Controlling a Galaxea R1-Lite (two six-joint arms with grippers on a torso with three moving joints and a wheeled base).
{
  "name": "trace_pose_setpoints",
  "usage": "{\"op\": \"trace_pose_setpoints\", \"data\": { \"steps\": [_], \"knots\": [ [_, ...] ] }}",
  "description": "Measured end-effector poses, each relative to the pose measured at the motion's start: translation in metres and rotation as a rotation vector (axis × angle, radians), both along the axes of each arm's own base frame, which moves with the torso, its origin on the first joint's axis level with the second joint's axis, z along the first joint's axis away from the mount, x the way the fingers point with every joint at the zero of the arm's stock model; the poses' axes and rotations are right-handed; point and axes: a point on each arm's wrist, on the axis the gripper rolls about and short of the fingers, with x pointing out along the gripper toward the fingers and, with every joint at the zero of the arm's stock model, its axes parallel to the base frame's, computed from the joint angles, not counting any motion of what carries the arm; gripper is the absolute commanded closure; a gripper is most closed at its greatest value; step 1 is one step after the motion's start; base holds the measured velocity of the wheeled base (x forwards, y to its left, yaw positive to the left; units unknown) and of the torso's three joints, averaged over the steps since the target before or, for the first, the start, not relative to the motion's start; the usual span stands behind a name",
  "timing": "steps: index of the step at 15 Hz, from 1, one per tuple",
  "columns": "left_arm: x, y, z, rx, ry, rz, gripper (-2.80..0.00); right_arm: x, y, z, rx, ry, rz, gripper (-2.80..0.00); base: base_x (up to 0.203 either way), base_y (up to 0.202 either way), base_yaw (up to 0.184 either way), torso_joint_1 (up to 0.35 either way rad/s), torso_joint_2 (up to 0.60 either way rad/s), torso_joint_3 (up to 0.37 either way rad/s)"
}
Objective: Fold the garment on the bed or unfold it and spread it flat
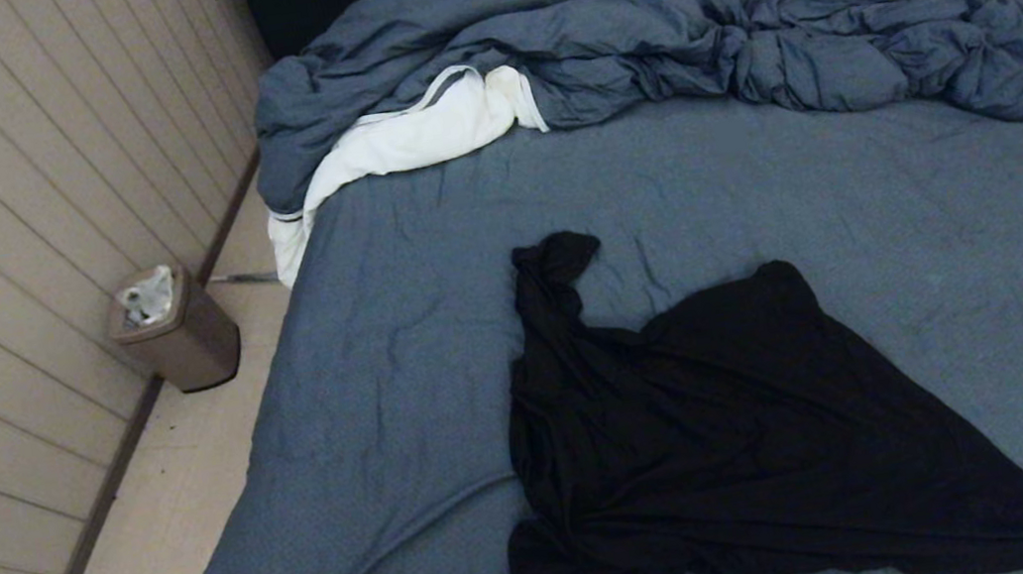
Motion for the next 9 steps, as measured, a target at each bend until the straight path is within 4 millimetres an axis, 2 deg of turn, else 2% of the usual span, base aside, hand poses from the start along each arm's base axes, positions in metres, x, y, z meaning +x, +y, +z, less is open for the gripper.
{"op": "trace_pose_setpoints", "data": {
  "steps": [3, 6, 9],
  "knots": [
    [0.0003, 0.0, -0.0007, 0.056, 0.011, -0.014, 0.0, -0.0034, -0.0004, 0.0022, -0.006, -0.032, 0.026, 0.0, 0.0, 0.0, 0.0, 0.0, 0.0, 0.0],
    [0.001, 0.0014, -0.0033, 0.042, 0.021, 0.053, 0.0, -0.0093, -0.0007, -0.0019, -0.014, -0.069, 0.047, 0.0, 0.0, 0.0, 0.0, 0.0, 0.0, 0.0],
    [0.0056, -0.0006, -0.0084, 0.008, 0.018, -0.032, 0.0, -0.0113, -0.0004, -0.0071, -0.039, -0.106, 0.109, 0.0, 0.0, 0.0, 0.0, 0.0, 0.0, 0.0]
  ]
}}
